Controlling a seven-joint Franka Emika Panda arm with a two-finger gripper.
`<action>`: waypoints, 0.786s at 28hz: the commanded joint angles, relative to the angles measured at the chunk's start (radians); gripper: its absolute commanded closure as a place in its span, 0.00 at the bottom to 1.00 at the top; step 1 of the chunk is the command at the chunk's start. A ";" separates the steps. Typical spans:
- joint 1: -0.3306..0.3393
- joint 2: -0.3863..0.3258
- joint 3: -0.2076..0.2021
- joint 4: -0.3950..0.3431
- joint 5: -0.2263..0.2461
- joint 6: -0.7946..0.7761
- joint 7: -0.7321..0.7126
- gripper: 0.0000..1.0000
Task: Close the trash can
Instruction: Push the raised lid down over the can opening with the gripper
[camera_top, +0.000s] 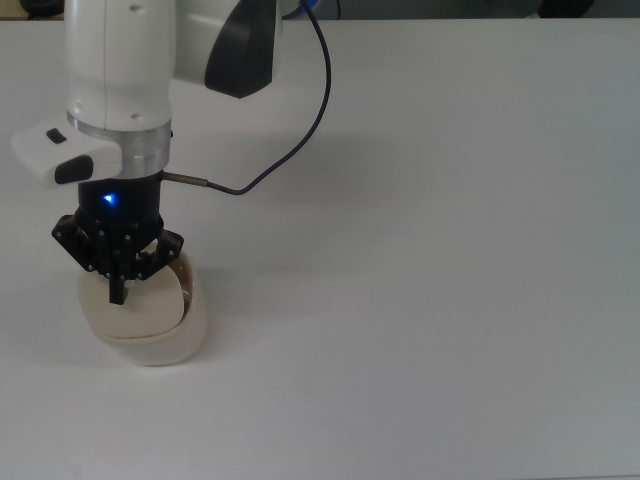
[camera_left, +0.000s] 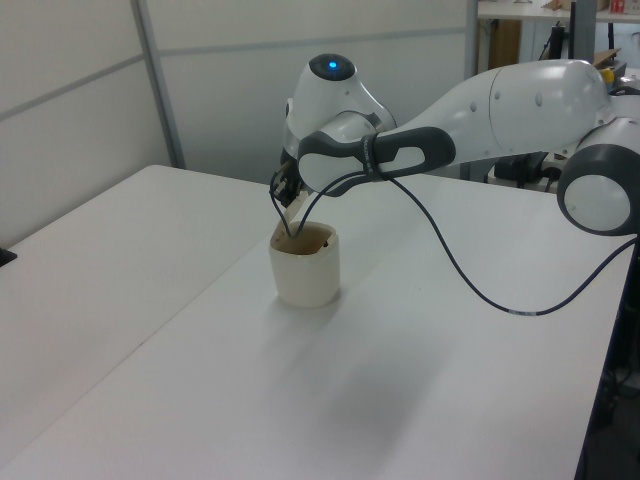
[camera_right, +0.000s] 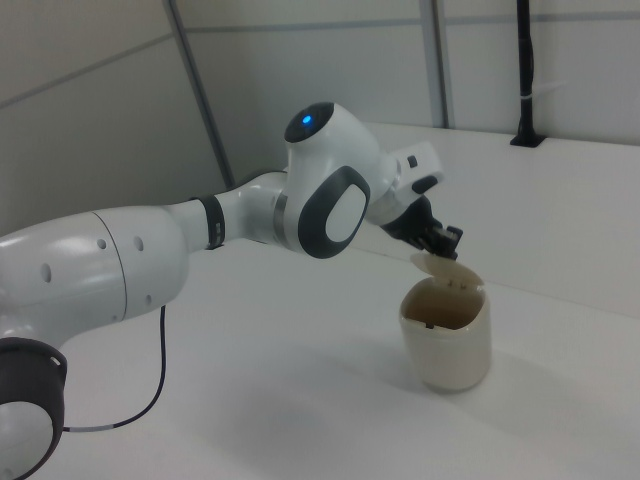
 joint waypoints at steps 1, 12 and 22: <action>-0.004 -0.015 -0.003 -0.018 0.005 -0.107 -0.032 1.00; -0.004 -0.020 -0.004 -0.016 0.058 -0.276 -0.100 1.00; -0.002 -0.009 -0.003 -0.045 0.057 -0.276 -0.108 1.00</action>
